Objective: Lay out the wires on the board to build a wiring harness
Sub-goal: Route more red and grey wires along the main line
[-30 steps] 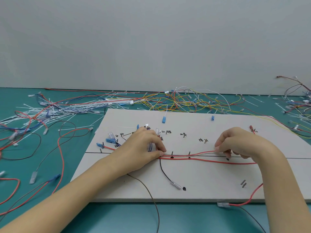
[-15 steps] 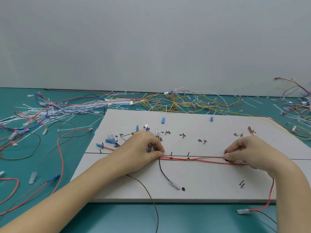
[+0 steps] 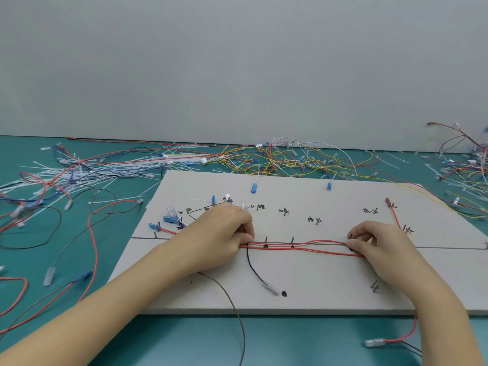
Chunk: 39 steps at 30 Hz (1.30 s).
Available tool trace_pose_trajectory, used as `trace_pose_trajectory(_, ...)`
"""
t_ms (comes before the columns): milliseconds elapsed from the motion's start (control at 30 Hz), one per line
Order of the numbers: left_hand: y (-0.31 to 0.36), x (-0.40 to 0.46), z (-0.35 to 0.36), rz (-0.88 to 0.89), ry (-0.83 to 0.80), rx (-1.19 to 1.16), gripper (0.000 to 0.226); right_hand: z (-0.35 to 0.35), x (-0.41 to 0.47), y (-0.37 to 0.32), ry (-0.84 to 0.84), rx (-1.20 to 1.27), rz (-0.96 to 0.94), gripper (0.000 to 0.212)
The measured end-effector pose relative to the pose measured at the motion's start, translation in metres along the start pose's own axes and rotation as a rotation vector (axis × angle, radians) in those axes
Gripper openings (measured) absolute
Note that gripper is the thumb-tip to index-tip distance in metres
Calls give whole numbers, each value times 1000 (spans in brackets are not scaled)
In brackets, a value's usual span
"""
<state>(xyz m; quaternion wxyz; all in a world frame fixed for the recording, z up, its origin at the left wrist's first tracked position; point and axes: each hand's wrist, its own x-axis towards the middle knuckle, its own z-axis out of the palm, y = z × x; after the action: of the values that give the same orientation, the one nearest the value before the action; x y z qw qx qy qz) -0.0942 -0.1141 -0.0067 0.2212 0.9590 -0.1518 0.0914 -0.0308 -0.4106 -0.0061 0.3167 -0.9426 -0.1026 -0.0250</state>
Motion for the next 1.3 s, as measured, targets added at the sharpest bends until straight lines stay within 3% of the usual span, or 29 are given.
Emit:
trace_pose_trajectory(200,1,2,-1,-2,2,13,8,2,-2,1,35,-15,-37,18)
trace_pose_trajectory(400,-10,-8,-19,-132,-31,-22,11,17,-1,-14,-6,20,-99,13)
trace_pose_trajectory(633,-31,-12,-50,-271,-124,8,32,35,7,-44,-93,-61,-156,12)
trace_pose_trajectory(933,-40,-13,-58,-364,-127,108,22,42,10,-56,-126,-140,-209,8)
trace_pose_trajectory(1200,-48,-14,-61,-415,-103,100,20,48,12,-57,-135,-51,-234,8)
trace_pose_trajectory(1300,-46,-13,-58,-383,-56,103,17,40,13,-54,-164,89,-204,8)
